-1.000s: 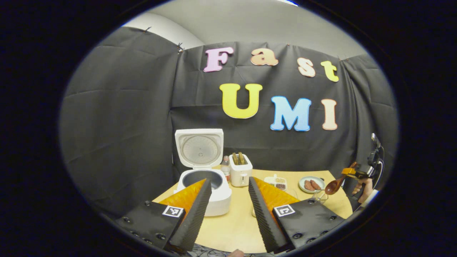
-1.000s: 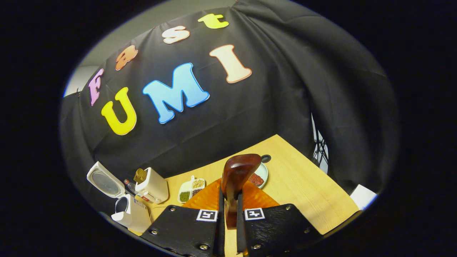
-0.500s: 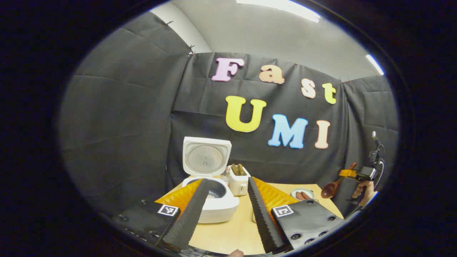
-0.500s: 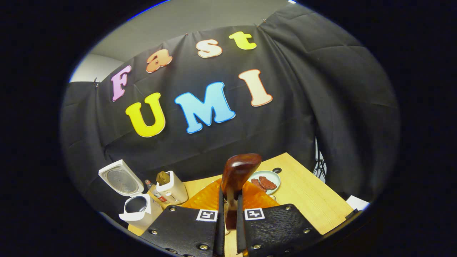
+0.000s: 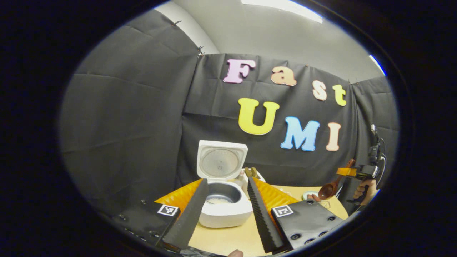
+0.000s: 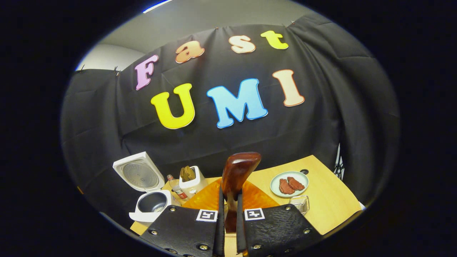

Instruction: Close the left gripper, press the button to open the rice cooker; take a wooden spoon from the chopstick holder with the right hand, scoop a spoonful of rice and pour it into the rice cooker, then put the wooden spoon back into the chopstick holder.

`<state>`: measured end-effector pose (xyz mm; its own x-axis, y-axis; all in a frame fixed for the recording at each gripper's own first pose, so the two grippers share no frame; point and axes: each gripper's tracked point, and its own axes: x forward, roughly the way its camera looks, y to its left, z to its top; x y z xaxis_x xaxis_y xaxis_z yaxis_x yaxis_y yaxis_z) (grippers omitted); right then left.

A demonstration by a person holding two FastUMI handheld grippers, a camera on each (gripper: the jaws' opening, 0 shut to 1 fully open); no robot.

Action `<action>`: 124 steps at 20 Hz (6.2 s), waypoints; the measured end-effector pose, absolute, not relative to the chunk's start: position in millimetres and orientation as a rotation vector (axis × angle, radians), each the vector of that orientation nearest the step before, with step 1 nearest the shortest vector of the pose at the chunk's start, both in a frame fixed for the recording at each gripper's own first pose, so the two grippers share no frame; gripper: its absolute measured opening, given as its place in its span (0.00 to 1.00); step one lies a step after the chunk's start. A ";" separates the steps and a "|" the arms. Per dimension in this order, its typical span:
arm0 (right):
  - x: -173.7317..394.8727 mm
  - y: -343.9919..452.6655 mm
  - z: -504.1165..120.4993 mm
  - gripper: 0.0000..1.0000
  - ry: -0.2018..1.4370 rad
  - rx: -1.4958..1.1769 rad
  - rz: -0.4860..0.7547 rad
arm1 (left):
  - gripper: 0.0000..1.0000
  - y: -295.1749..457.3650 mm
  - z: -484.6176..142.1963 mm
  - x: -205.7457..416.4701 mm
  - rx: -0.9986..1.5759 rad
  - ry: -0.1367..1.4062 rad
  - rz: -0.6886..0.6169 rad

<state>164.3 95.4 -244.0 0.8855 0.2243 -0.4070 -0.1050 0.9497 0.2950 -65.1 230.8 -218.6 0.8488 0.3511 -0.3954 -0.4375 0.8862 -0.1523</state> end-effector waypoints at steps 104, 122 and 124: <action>177.2 471.6 -274.8 0.13 0.417 -0.129 0.704 | 0.75 342.8 -213.0 -246.1 -0.252 0.394 0.786; 183.4 116.3 -241.6 0.13 0.503 0.166 0.268 | 0.87 258.2 -222.6 -171.7 -0.289 0.355 0.595; 190.4 80.7 -253.1 0.13 0.513 0.182 0.241 | 0.75 230.7 -220.3 -153.9 -0.294 0.365 0.582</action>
<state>190.4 80.7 -253.1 0.8440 0.2720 -0.4622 -0.1813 0.9558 0.2314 -153.9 230.7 -220.3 0.7751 0.4781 -0.4131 -0.5802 0.7974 -0.1658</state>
